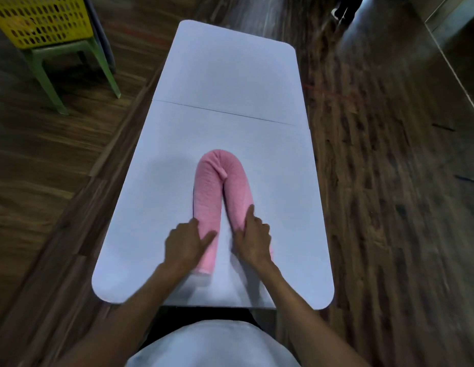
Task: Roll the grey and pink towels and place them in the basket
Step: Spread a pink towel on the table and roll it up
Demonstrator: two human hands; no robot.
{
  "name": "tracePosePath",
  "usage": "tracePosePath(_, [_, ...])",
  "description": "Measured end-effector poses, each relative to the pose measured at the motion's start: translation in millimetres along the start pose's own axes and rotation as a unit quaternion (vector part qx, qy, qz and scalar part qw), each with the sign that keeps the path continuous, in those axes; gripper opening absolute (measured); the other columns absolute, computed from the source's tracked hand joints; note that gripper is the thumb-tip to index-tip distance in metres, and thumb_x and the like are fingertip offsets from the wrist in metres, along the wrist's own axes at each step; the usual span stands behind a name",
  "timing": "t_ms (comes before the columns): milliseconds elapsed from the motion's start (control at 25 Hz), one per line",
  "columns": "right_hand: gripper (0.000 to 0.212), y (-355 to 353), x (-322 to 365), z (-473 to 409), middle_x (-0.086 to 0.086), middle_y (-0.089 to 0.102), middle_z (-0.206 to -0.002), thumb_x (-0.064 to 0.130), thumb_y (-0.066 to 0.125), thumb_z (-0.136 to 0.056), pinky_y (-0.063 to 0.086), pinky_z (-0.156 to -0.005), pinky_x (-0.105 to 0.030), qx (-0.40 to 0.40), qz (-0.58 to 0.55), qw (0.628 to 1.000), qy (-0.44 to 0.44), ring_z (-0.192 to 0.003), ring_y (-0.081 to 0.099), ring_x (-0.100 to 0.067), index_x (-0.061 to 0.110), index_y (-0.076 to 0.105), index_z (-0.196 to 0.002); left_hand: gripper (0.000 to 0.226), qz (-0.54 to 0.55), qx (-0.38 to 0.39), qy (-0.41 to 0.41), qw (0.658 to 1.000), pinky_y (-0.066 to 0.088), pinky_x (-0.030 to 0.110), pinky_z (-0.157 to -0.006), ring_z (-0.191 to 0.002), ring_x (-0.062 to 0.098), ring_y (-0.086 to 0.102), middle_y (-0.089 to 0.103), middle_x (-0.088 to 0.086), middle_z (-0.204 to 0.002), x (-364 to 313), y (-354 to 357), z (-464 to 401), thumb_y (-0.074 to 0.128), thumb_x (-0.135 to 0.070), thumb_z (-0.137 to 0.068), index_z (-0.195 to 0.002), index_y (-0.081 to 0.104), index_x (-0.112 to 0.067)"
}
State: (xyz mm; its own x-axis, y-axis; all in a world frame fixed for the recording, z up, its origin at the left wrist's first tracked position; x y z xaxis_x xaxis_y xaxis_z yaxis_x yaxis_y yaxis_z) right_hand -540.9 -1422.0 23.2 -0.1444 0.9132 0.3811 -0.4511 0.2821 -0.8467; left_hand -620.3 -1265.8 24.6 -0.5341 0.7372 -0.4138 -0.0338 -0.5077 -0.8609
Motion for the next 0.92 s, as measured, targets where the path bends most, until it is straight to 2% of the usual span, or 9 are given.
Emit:
tracePosePath(80, [0.077, 4, 2, 7, -0.015, 0.054, -0.134, 0.030, 0.043, -0.088, 0.045, -0.097, -0.043, 0.037, -0.115, 0.992, -0.032, -0.119, 0.051, -0.038, 0.017, 0.009, -0.156, 0.054, 0.056, 0.000, -0.009, 0.998, 0.044, 0.037, -0.076, -0.093, 0.035, 0.062, 0.067, 0.015, -0.100, -9, 17, 14, 0.053, -0.061, -0.087, -0.102, 0.059, -0.010])
tracePosePath(200, [0.071, -2, -9, 19, 0.000, 0.043, -0.151, 0.021, 0.055, -0.090, 0.037, -0.111, -0.034, 0.024, -0.243, 0.970, -0.017, -0.134, 0.045, -0.023, 0.022, 0.025, -0.154, 0.048, 0.105, 0.003, -0.008, 0.994, 0.040, 0.035, -0.068, -0.086, 0.033, 0.063, 0.068, 0.014, -0.092, -12, 24, 22, 0.053, -0.057, -0.089, -0.087, 0.056, -0.010])
tracePosePath(280, [0.070, -3, -14, 25, 0.005, 0.042, -0.152, 0.021, 0.060, -0.089, 0.037, -0.112, -0.035, 0.017, -0.290, 0.957, -0.012, -0.136, 0.043, -0.018, 0.024, 0.029, -0.153, 0.042, 0.114, 0.009, 0.001, 0.993, 0.036, 0.033, -0.065, -0.086, 0.033, 0.062, 0.068, 0.013, -0.089, -18, 24, 26, 0.051, -0.052, -0.092, -0.079, 0.052, -0.012])
tracePosePath(400, [0.091, -6, -27, 29, 0.001, 0.040, -0.153, 0.043, 0.069, -0.083, 0.039, -0.111, -0.040, 0.037, -0.238, 0.971, -0.016, -0.136, 0.042, -0.022, 0.021, 0.019, -0.155, 0.042, 0.151, 0.043, 0.012, 0.988, 0.043, 0.034, -0.068, -0.083, 0.032, 0.064, 0.068, 0.014, -0.086, -33, 34, 31, 0.045, -0.042, -0.098, -0.077, 0.059, -0.009])
tracePosePath(520, [0.124, -16, -47, 31, -0.004, 0.032, -0.154, 0.062, 0.075, -0.069, 0.039, -0.107, -0.044, 0.088, -0.102, 0.990, -0.034, -0.136, 0.037, -0.027, 0.019, -0.002, -0.156, 0.042, 0.180, 0.099, 0.007, 0.979, 0.053, 0.042, -0.076, -0.076, 0.030, 0.067, 0.071, 0.015, -0.083, -47, 47, 33, 0.048, -0.038, -0.098, -0.072, 0.064, -0.010])
tracePosePath(600, [0.137, -16, -50, 35, -0.007, 0.021, -0.159, 0.072, 0.073, -0.061, 0.037, -0.107, -0.049, 0.096, -0.005, 0.994, -0.042, -0.140, 0.031, -0.031, 0.021, -0.015, -0.154, 0.043, 0.146, 0.114, 0.008, 0.983, 0.051, 0.037, -0.073, -0.075, 0.028, 0.067, 0.069, 0.010, -0.076, -52, 45, 26, 0.052, -0.044, -0.095, -0.061, 0.059, -0.016])
tracePosePath(720, [0.138, 0, -41, 40, -0.013, 0.007, -0.160, 0.086, 0.057, -0.058, 0.024, -0.111, -0.059, 0.058, 0.040, 0.997, 0.007, -0.144, 0.018, -0.035, 0.021, -0.021, -0.152, 0.045, 0.071, 0.135, -0.002, 0.988, 0.044, 0.031, -0.065, -0.077, 0.027, 0.064, 0.062, 0.005, -0.073, -51, 38, 14, 0.056, -0.055, -0.088, -0.059, 0.052, -0.021])
tracePosePath(840, [0.128, 8, -30, 40, -0.018, 0.028, -0.149, 0.088, 0.027, -0.054, 0.033, -0.101, -0.055, -0.036, 0.045, 0.998, 0.029, -0.131, 0.034, -0.037, 0.019, -0.012, -0.154, 0.050, 0.026, 0.149, -0.032, 0.988, 0.051, 0.033, -0.072, -0.082, 0.025, 0.064, 0.066, 0.006, -0.089, -46, 35, 6, 0.057, -0.067, -0.080, -0.077, 0.061, -0.017])
tracePosePath(920, [0.121, 8, -31, 39, -0.016, 0.041, -0.137, 0.085, 0.031, -0.064, 0.038, -0.094, -0.048, -0.052, 0.073, 0.996, 0.018, -0.119, 0.042, -0.035, 0.016, -0.008, -0.155, 0.055, 0.005, 0.141, -0.039, 0.989, 0.051, 0.034, -0.074, -0.084, 0.024, 0.063, 0.065, 0.005, -0.092, -46, 31, 7, 0.057, -0.071, -0.078, -0.085, 0.062, -0.016])
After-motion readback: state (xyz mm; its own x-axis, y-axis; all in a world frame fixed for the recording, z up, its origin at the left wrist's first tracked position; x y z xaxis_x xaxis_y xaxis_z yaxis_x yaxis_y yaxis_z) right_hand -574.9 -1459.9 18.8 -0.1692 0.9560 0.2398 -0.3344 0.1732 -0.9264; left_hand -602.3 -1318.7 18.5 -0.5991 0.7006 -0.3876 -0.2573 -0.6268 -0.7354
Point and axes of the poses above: each hand's wrist, its own z-axis away from the middle knuckle, its own y-axis out of the palm, x = y × z, the point moved 4 cm from there along -z, towards the middle knuckle
